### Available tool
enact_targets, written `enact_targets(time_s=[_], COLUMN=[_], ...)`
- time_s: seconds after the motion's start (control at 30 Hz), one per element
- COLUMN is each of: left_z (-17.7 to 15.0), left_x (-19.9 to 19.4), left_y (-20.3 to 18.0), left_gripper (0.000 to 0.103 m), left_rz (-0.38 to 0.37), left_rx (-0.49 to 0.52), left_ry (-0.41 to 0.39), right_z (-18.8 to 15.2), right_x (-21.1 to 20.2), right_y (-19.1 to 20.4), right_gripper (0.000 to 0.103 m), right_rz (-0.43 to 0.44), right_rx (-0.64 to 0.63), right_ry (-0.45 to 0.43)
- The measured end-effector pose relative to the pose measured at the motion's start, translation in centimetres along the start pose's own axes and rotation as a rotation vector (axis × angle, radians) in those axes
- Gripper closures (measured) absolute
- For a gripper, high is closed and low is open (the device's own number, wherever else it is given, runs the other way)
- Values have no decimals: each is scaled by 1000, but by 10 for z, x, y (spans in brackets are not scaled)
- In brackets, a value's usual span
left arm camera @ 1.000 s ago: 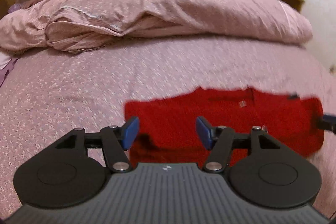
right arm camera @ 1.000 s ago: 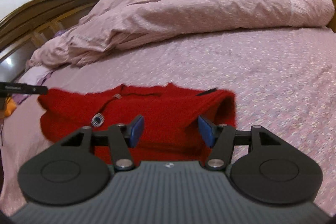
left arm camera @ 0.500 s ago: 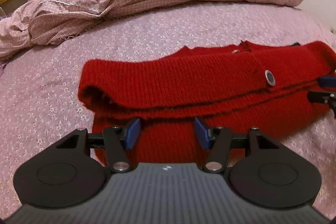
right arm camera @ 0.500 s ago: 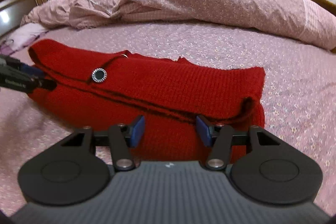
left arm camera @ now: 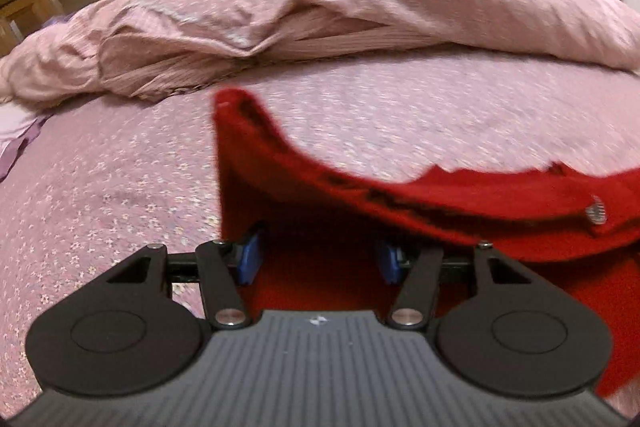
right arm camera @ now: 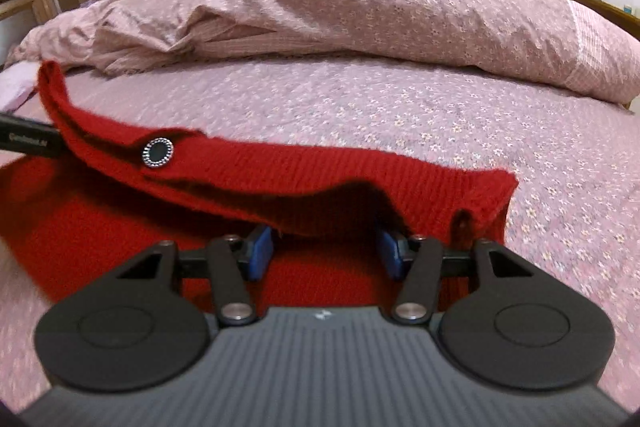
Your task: Fold small clothes
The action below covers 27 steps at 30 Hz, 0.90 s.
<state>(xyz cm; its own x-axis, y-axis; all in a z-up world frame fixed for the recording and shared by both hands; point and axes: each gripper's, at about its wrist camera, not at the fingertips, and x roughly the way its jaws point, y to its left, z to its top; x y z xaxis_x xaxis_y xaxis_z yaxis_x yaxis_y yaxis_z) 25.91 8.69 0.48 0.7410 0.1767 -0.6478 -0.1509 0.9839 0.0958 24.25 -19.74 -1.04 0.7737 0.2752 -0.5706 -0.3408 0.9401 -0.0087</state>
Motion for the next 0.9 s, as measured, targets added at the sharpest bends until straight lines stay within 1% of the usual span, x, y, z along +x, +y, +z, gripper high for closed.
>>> enact_targets(time_s=[0.13, 0.27, 0.43, 0.6, 0.7, 0.8, 0.9], left_z=[7, 10, 9, 2, -6, -18, -29], left_x=[8, 9, 0, -21, -38, -53, -52], left_y=[10, 13, 16, 22, 27, 31, 32], left_gripper=[41, 40, 39, 39, 39, 39, 39], left_rz=[6, 15, 6, -8, -27, -54, -61], left_rx=[-27, -16, -37, -65, -70, -83, -95], left_ry=[14, 20, 30, 32, 34, 35, 60], right_z=[12, 19, 21, 19, 14, 7, -5], right_x=[20, 36, 36, 10, -13, -37, -55], right_y=[-7, -12, -14, -19, -24, -33, -39], right_gripper=[48, 48, 48, 46, 46, 46, 46], right_rz=[-19, -32, -46, -57, -66, -68, -59], right_rx=[44, 76, 111, 140, 148, 192, 238], right_ry=[5, 18, 22, 19, 22, 28, 26])
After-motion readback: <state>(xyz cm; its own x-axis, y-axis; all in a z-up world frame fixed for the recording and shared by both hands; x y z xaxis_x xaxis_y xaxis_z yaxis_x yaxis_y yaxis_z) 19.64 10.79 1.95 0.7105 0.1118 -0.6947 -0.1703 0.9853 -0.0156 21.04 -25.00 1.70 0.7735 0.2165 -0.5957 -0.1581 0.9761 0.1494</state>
